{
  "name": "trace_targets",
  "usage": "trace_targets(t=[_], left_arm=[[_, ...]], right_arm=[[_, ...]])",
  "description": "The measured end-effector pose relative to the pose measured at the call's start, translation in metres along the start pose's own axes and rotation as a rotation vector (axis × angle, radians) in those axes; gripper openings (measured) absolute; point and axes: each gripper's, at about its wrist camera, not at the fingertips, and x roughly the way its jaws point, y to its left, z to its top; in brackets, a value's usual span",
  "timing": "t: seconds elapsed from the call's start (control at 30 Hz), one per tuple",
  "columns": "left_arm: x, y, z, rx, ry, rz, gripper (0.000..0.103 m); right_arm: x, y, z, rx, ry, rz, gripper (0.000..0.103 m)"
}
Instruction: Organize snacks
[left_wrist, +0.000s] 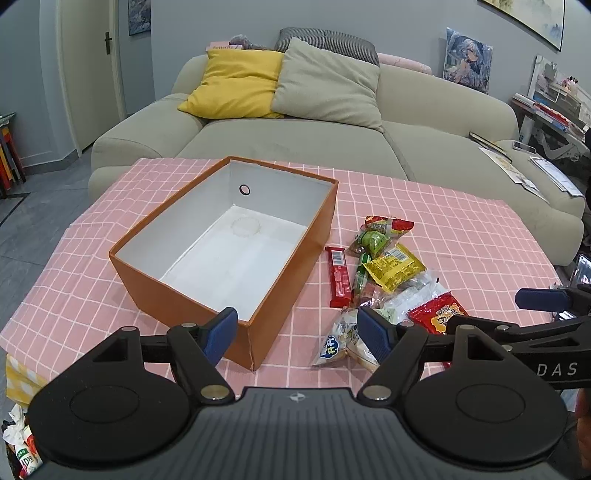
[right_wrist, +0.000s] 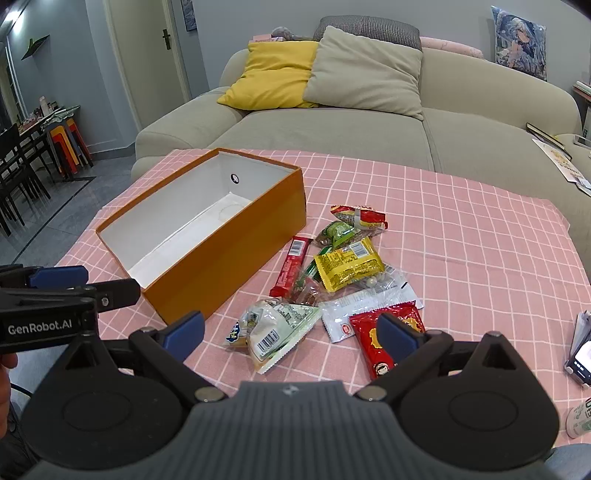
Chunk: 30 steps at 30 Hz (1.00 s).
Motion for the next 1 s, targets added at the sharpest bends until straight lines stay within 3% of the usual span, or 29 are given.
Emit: trace_targets(t=[1.0], left_arm=[[0.0023, 0.0005, -0.0028, 0.008, 0.036, 0.005, 0.087]], right_arm=[[0.0015, 0.0020, 0.0003, -0.007, 0.003, -0.007, 0.099]])
